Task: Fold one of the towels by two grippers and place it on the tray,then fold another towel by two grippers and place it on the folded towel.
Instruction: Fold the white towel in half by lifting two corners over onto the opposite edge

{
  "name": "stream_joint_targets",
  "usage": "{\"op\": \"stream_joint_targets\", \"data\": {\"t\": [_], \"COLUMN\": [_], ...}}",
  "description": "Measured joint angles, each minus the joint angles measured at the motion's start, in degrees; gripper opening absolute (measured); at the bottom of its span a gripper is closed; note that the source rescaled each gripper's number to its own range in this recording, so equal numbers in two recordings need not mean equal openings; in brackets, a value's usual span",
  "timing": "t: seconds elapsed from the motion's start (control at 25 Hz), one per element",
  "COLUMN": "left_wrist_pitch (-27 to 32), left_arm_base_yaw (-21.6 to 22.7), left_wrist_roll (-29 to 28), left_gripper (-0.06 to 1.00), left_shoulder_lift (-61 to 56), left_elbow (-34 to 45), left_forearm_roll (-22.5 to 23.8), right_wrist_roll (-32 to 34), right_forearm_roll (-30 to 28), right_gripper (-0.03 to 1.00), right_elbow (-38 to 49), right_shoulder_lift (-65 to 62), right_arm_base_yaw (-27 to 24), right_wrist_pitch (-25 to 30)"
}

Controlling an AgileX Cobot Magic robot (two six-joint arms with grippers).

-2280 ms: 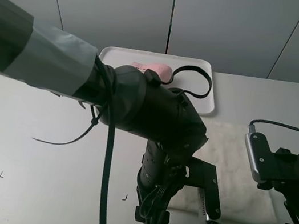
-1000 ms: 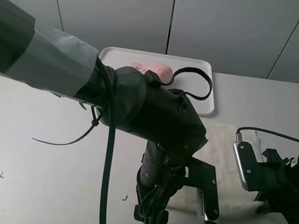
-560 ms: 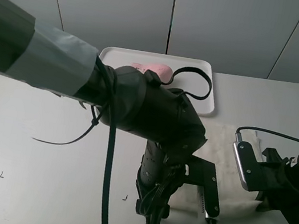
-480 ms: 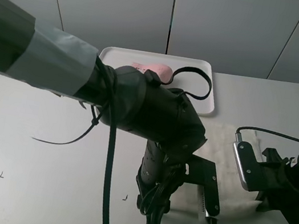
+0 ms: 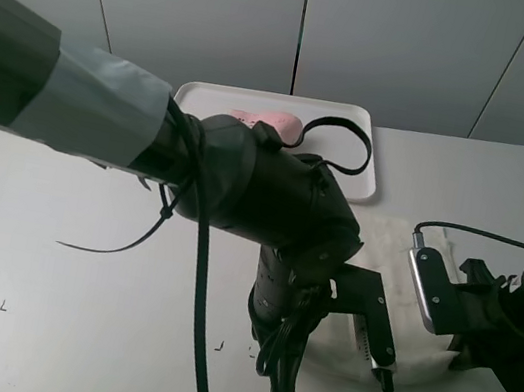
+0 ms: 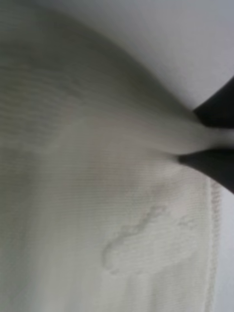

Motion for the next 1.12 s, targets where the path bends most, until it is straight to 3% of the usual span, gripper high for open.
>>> {"op": "stream_joint_targets", "data": {"t": [0.16,0.36,0.76,0.96,1.12], "left_wrist_pitch": [-0.2,-0.9,-1.7,-1.8,-2.6], "left_arm_base_yaw": [0.0,0.0,0.2,2.9,6.9], "left_wrist_roll": [-0.2,-0.3,-0.3,-0.6,-0.7], "left_gripper": [0.00,0.00,0.00,0.00,0.00], "left_shoulder_lift": [0.0,0.0,-2.5,-3.9,-5.2], "left_elbow": [0.0,-0.2,-0.2,-0.2,-0.2], "left_forearm_roll": [0.0,-0.1,-0.3,-2.1,-6.3], "right_wrist_roll": [1.7,4.3,9.5,15.4,21.4], "right_forearm_roll": [0.0,0.6,11.2,13.0,14.2], "right_gripper": [0.00,0.00,0.00,0.00,0.00], "right_elbow": [0.8,1.7,1.8,1.8,1.9], "right_shoulder_lift": [-1.8,-5.0,-11.9,-15.7,-18.5], "right_arm_base_yaw": [0.0,0.0,0.0,0.0,0.0], "right_wrist_pitch": [0.1,5.6,9.4,11.6,11.8]}}
